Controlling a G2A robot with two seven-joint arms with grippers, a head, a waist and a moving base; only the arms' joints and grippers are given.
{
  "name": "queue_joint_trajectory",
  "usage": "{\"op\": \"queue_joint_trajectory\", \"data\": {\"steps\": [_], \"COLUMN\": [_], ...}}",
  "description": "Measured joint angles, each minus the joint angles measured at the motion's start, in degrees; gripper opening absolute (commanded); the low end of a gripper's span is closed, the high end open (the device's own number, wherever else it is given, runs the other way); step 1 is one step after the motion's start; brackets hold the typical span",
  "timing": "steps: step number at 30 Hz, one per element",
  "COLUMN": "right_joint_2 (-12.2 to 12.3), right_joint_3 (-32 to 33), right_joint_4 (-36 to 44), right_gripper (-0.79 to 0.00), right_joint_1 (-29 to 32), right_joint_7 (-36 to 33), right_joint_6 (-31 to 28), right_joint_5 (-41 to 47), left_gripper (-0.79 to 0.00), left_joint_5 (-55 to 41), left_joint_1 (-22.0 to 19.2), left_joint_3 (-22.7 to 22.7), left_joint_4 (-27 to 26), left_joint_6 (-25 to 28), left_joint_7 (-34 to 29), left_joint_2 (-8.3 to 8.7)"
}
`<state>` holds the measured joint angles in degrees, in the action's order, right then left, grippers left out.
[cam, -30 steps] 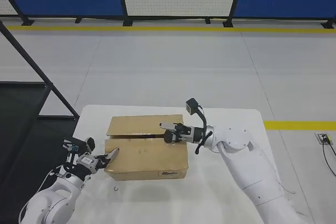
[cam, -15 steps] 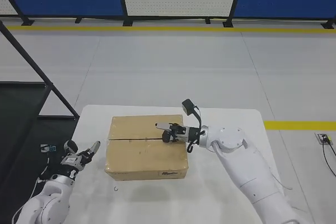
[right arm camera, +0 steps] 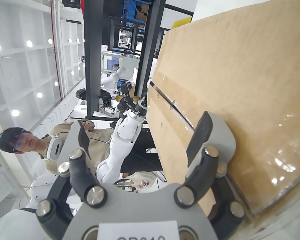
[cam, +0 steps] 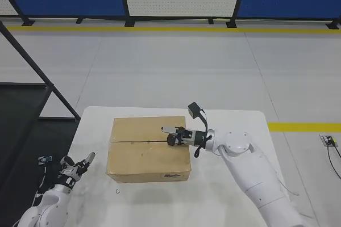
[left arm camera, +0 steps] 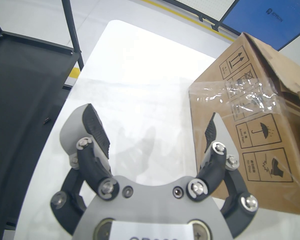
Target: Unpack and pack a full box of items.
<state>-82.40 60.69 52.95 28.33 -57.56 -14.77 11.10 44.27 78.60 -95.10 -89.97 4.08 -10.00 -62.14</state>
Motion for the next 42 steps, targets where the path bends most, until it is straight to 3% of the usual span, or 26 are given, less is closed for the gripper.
{"op": "queue_joint_trajectory", "data": {"steps": [5,8,14,23,32,42], "right_joint_2": [0.0,0.0,0.3,0.3,0.5,0.6], "right_joint_3": [0.0,0.0,0.0,-1.1,-0.8,-0.2], "right_joint_4": [0.0,1.8,3.7,4.4,5.3,4.4], "right_gripper": [0.000,0.000,0.000,0.000,0.000,0.000], "right_joint_1": [0.0,1.2,2.2,2.1,2.2,1.8], "right_joint_7": [0.0,1.3,1.3,0.7,1.4,2.2], "right_joint_6": [0.0,0.1,0.9,1.7,1.9,3.8], "right_joint_5": [0.0,0.0,-0.4,-1.1,-0.9,1.1], "left_gripper": [0.000,0.000,0.000,0.000,0.000,0.000], "left_joint_5": [0.3,5.5,23.6,37.2,41.7,44.6], "left_joint_1": [0.2,0.6,-1.8,-8.9,-12.7,-13.3], "left_joint_3": [0.3,1.4,8.2,14.8,17.6,17.9], "left_joint_4": [-0.1,0.3,4.8,14.0,20.1,22.8], "left_joint_6": [0.4,0.5,-13.8,-26.9,-27.9,-26.7], "left_joint_7": [-0.2,0.4,10.6,18.4,21.5,23.5], "left_joint_2": [0.01,0.08,-0.94,-2.58,-3.66,-4.19]}}
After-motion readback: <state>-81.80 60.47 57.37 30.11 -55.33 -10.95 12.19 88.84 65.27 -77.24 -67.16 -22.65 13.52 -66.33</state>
